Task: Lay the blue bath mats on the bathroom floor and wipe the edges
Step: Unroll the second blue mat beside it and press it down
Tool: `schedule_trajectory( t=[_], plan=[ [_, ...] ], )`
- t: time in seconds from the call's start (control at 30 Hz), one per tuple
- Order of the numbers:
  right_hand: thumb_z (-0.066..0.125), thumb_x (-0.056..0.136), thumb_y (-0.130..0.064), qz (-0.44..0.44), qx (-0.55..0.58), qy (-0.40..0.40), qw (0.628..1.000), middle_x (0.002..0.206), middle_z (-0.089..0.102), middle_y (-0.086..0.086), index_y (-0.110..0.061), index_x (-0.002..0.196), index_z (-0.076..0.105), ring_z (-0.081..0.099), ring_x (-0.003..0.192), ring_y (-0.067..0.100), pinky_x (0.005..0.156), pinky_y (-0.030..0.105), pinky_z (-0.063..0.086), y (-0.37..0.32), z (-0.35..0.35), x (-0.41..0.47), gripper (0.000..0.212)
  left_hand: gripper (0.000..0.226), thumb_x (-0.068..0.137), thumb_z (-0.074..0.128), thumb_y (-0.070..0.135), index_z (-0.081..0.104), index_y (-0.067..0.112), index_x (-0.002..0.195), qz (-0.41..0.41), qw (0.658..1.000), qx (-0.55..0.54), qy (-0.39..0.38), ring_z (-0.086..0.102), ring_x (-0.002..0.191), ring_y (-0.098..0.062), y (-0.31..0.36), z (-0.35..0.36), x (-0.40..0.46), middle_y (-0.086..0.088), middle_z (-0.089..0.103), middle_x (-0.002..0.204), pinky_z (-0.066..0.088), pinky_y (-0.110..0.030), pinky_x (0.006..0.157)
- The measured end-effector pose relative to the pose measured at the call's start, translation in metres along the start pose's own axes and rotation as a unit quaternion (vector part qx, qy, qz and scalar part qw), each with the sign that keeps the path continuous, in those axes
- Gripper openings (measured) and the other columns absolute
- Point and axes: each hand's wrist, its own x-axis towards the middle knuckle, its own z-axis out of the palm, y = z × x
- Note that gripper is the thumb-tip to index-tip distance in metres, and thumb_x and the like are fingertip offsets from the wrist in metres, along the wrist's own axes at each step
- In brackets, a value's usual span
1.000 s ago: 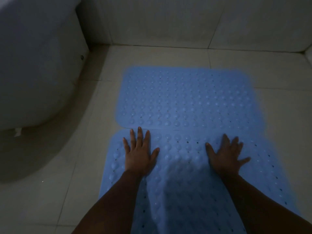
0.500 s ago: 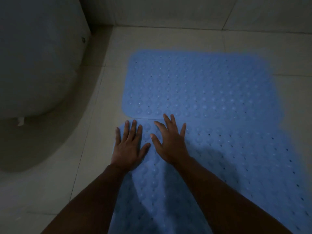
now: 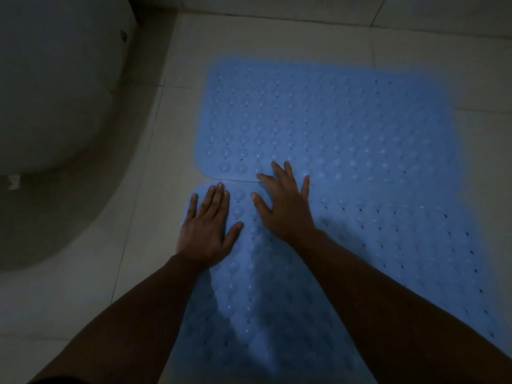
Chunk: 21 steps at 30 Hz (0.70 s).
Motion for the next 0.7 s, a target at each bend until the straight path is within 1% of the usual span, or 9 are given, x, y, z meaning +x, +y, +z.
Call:
schedule_trajectory(
  t=[0.13, 0.17, 0.2, 0.27, 0.3, 0.43, 0.53, 0.6, 0.7],
  plan=[
    [0.042, 0.098, -0.050, 0.018, -0.009, -0.012, 1.000, 0.163, 0.031, 0.007, -0.025, 0.146, 0.048, 0.011, 0.156, 0.025, 0.121, 0.065, 0.000, -0.013, -0.006, -0.004, 0.054, 0.078, 0.105, 0.023, 0.060, 0.003, 0.012, 0.163, 0.002, 0.994, -0.065, -0.087, -0.010, 0.158, -0.019, -0.006, -0.018, 0.009, -0.004, -0.009, 0.170, -0.004, -0.050, 0.128],
    [0.043, 0.099, -0.049, 0.030, -0.013, -0.050, 0.998, 0.164, 0.028, 0.007, -0.023, 0.148, 0.045, 0.010, 0.156, 0.025, 0.121, 0.064, 0.001, -0.019, -0.008, -0.005, 0.055, 0.075, 0.105, 0.025, 0.056, 0.010, 0.011, 0.163, 0.009, 0.991, -0.077, -0.113, -0.002, 0.158, -0.022, -0.010, -0.028, 0.014, -0.006, -0.003, 0.170, 0.002, -0.050, 0.128],
    [0.043, 0.100, -0.047, 0.042, -0.021, -0.098, 0.994, 0.166, 0.024, 0.006, -0.023, 0.151, 0.040, 0.007, 0.157, 0.025, 0.122, 0.062, 0.003, -0.025, -0.009, -0.006, 0.056, 0.071, 0.104, 0.025, 0.051, 0.023, 0.008, 0.160, 0.024, 0.990, -0.079, -0.110, 0.013, 0.157, -0.028, -0.014, -0.038, 0.017, -0.011, 0.011, 0.170, 0.014, -0.051, 0.126],
    [0.041, 0.103, -0.045, 0.039, -0.052, -0.165, 0.984, 0.168, 0.014, 0.005, -0.022, 0.155, 0.030, 0.002, 0.157, 0.024, 0.124, 0.059, 0.005, -0.036, -0.011, -0.009, 0.058, 0.068, 0.094, 0.027, 0.041, 0.052, 0.002, 0.143, 0.057, 0.996, -0.038, -0.055, 0.047, 0.140, -0.041, -0.021, -0.052, 0.023, -0.021, 0.046, 0.153, 0.042, -0.057, 0.109],
    [0.038, 0.103, -0.044, 0.025, -0.066, -0.172, 0.983, 0.169, 0.011, 0.005, -0.020, 0.157, 0.027, 0.000, 0.157, 0.024, 0.124, 0.058, 0.006, -0.039, -0.010, -0.012, 0.059, 0.067, 0.090, 0.028, 0.039, 0.058, 0.002, 0.138, 0.046, 0.998, -0.029, -0.030, 0.051, 0.135, -0.045, -0.024, -0.055, 0.025, -0.022, 0.054, 0.147, 0.047, -0.058, 0.105],
    [0.031, 0.104, -0.041, -0.021, -0.102, -0.149, 0.983, 0.170, 0.004, 0.011, -0.012, 0.160, 0.015, -0.001, 0.157, 0.028, 0.124, 0.057, 0.008, -0.047, 0.010, -0.023, 0.065, 0.070, 0.088, 0.026, 0.040, 0.056, 0.007, 0.142, -0.027, 1.000, -0.013, 0.002, 0.039, 0.144, -0.043, -0.016, -0.054, 0.015, -0.014, 0.052, 0.151, 0.043, -0.056, 0.110],
    [0.023, 0.098, -0.047, -0.012, -0.120, -0.118, 0.986, 0.168, 0.009, 0.015, -0.008, 0.159, 0.021, 0.004, 0.157, 0.031, 0.124, 0.058, 0.010, -0.046, 0.030, -0.032, 0.073, 0.067, 0.091, 0.025, 0.038, 0.053, 0.010, 0.145, -0.082, 0.996, -0.019, 0.032, 0.031, 0.149, -0.041, -0.009, -0.046, 0.003, -0.012, 0.048, 0.155, 0.039, -0.057, 0.112],
    [0.025, 0.097, -0.051, -0.007, -0.134, -0.104, 0.985, 0.168, 0.009, 0.016, -0.006, 0.158, 0.022, 0.004, 0.157, 0.031, 0.124, 0.058, 0.006, -0.043, 0.040, -0.034, 0.076, 0.066, 0.094, 0.025, 0.039, 0.049, 0.012, 0.149, -0.117, 0.992, -0.030, 0.040, 0.025, 0.152, -0.039, -0.008, -0.042, 0.000, -0.012, 0.044, 0.158, 0.036, -0.057, 0.114],
    [0.027, 0.099, -0.058, -0.006, -0.141, -0.078, 0.987, 0.169, 0.005, 0.015, -0.005, 0.159, 0.019, -0.001, 0.157, 0.029, 0.124, 0.058, 0.005, -0.043, 0.047, -0.036, 0.081, 0.062, 0.098, 0.027, 0.041, 0.042, 0.015, 0.153, -0.123, 0.991, -0.026, 0.047, 0.017, 0.155, -0.036, -0.012, -0.036, -0.001, -0.012, 0.038, 0.161, 0.030, -0.056, 0.119]
  ],
)
